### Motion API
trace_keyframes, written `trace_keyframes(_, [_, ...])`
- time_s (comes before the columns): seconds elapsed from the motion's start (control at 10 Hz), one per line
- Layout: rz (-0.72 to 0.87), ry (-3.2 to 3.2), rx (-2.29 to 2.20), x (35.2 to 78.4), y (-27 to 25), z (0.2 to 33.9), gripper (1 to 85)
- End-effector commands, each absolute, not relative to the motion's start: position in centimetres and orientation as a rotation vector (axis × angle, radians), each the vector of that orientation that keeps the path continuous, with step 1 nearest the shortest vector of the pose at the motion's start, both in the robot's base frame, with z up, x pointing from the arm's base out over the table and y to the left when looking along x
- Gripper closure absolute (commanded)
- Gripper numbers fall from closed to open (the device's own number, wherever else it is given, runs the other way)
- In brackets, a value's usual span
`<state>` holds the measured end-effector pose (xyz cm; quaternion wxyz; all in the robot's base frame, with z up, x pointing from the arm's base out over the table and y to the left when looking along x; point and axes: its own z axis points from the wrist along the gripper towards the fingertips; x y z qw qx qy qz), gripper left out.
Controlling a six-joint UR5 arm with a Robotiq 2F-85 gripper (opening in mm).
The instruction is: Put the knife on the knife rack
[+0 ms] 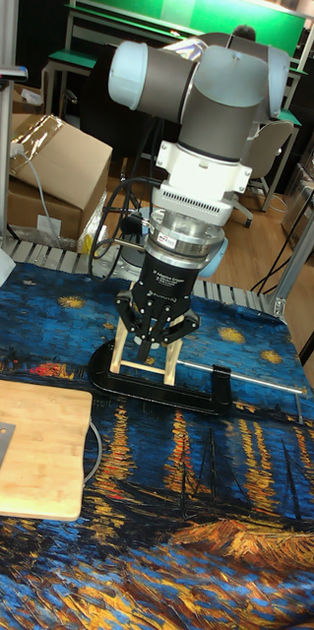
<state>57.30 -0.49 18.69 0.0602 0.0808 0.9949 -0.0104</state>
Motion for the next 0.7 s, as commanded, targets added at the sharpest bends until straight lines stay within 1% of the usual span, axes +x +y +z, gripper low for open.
trace_keyframes(0.0, [-0.003, 3.0, 0.24, 57.56, -0.19, 18.78, 84.7])
trace_keyframes(0.6, [-0.018, 2.996, 0.22, 57.38, -0.81, 18.82, 84.7])
